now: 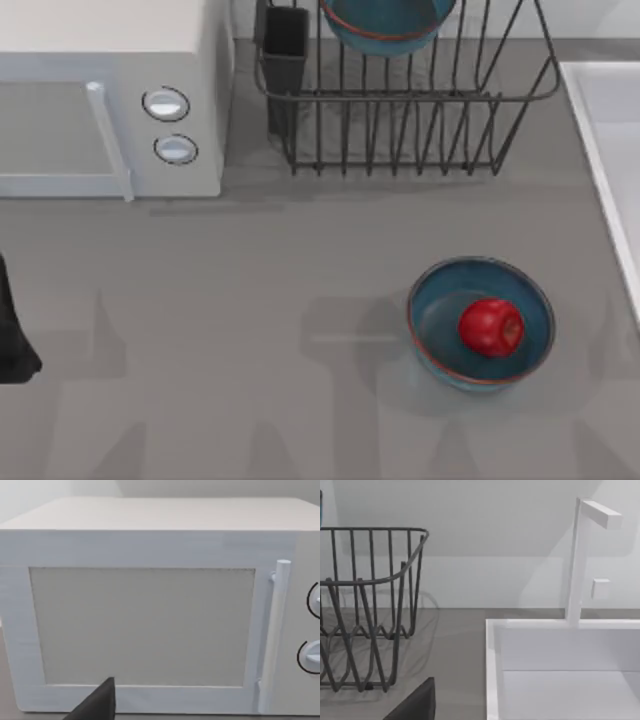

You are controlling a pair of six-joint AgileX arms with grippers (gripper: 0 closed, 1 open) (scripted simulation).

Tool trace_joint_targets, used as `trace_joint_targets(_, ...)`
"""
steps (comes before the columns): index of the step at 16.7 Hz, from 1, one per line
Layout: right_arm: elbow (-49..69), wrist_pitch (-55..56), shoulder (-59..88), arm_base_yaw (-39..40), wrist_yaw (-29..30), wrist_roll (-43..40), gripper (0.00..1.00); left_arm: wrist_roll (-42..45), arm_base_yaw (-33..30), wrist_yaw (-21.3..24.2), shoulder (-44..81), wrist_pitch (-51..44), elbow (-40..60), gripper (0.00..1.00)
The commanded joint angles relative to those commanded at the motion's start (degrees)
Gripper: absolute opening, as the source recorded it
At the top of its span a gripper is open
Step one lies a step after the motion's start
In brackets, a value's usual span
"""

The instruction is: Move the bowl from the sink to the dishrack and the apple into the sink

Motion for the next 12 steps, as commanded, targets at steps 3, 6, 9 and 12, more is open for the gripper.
trace_joint_targets(3, 0.0, 0.0, 0.0, 0.0, 0.0, 0.0, 1.0, 0.0, 0.0, 0.0, 0.0, 0.0, 0.0, 1.0)
trace_joint_targets(6, 0.0, 0.0, 0.0, 0.0, 0.0, 0.0, 1.0, 0.0, 0.0, 0.0, 0.0, 0.0, 0.0, 1.0)
trace_joint_targets(9, 0.02, 0.0, 0.02, 0.01, 0.01, 0.0, 1.0, 0.0, 0.0, 0.0, 0.0, 0.0, 0.0, 1.0)
trace_joint_targets(12, 1.78, -1.4, 1.82, 0.55, 0.13, 0.69, 1.0, 0.0, 0.0, 0.0, 0.0, 0.0, 0.0, 1.0)
